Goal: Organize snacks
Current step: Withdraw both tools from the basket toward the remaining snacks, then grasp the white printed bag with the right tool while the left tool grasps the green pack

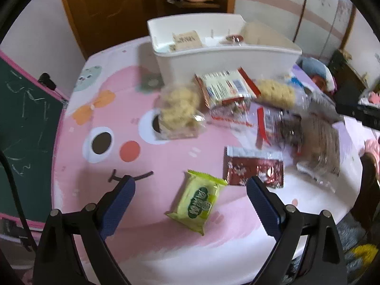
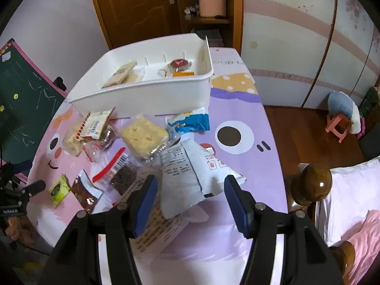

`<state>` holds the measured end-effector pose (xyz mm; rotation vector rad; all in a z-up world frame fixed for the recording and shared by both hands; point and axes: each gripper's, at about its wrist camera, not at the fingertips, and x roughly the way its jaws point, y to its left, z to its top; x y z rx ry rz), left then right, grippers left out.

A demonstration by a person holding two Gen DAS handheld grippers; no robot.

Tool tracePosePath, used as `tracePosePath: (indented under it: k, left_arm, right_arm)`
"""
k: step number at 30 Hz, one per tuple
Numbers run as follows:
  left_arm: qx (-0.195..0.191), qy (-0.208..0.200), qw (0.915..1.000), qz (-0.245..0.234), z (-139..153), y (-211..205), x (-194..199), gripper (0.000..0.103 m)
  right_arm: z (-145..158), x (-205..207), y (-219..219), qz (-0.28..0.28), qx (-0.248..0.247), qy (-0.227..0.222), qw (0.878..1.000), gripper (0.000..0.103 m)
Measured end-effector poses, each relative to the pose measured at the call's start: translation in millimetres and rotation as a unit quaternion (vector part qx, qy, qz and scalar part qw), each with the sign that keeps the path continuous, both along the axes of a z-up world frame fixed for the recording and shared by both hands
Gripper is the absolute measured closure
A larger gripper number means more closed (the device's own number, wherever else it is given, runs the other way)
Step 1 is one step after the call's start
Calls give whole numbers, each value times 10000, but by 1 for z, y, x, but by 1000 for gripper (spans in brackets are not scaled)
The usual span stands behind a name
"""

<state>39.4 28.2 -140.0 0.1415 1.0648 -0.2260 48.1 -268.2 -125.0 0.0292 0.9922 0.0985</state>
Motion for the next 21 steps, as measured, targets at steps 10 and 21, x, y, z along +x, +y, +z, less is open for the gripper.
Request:
tracePosePath:
  k: [10,21]
  left_arm:
    - [-27,437,9990,-85,-33,-1,15,14]
    - [-63,779,9969,-14,-53,4,28,29]
  right_arm:
    - [-18,23,4,356,-138,9,9993,42]
    - [-41,37,-1,383,-583,324,9970,36]
